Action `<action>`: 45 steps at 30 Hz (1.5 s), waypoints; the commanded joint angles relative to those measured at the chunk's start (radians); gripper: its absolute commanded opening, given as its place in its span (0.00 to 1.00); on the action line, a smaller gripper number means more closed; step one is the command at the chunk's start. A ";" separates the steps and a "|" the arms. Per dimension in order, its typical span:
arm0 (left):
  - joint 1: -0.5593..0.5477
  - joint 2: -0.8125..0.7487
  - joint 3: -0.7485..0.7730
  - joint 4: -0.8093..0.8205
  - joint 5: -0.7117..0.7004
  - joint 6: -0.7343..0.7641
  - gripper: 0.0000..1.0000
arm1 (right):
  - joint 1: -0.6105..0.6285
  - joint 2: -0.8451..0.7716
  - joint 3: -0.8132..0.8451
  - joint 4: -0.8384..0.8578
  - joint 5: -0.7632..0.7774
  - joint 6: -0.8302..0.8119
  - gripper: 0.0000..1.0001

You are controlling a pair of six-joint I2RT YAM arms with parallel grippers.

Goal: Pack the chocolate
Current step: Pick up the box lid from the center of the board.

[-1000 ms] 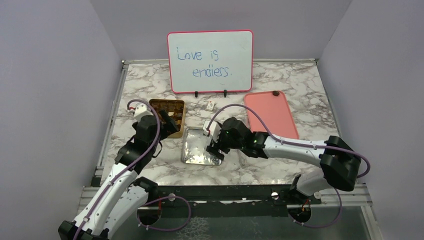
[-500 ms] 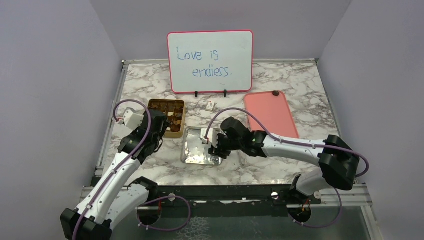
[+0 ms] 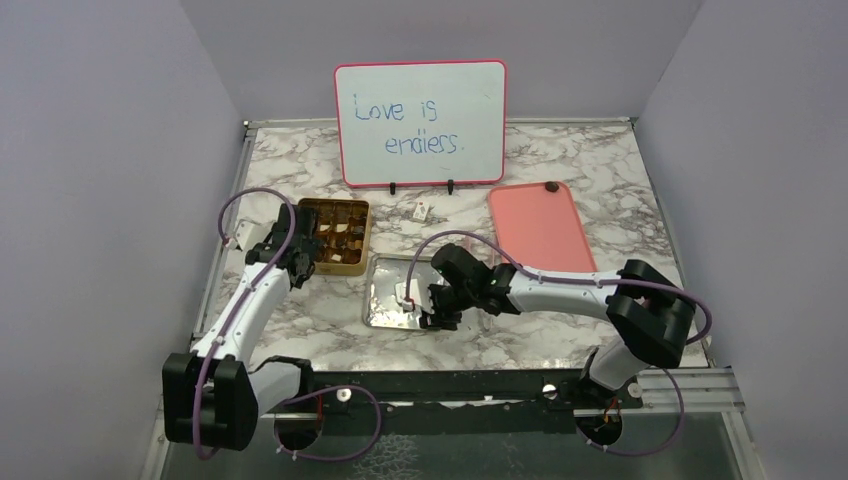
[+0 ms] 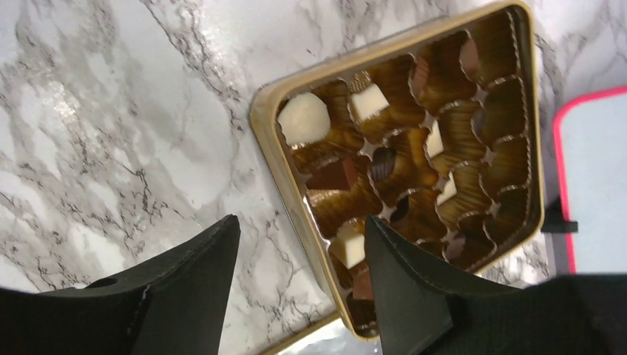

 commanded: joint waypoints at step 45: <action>0.278 -0.054 0.251 0.239 0.555 0.848 0.70 | 0.038 -0.090 0.394 -0.331 -0.071 0.337 0.01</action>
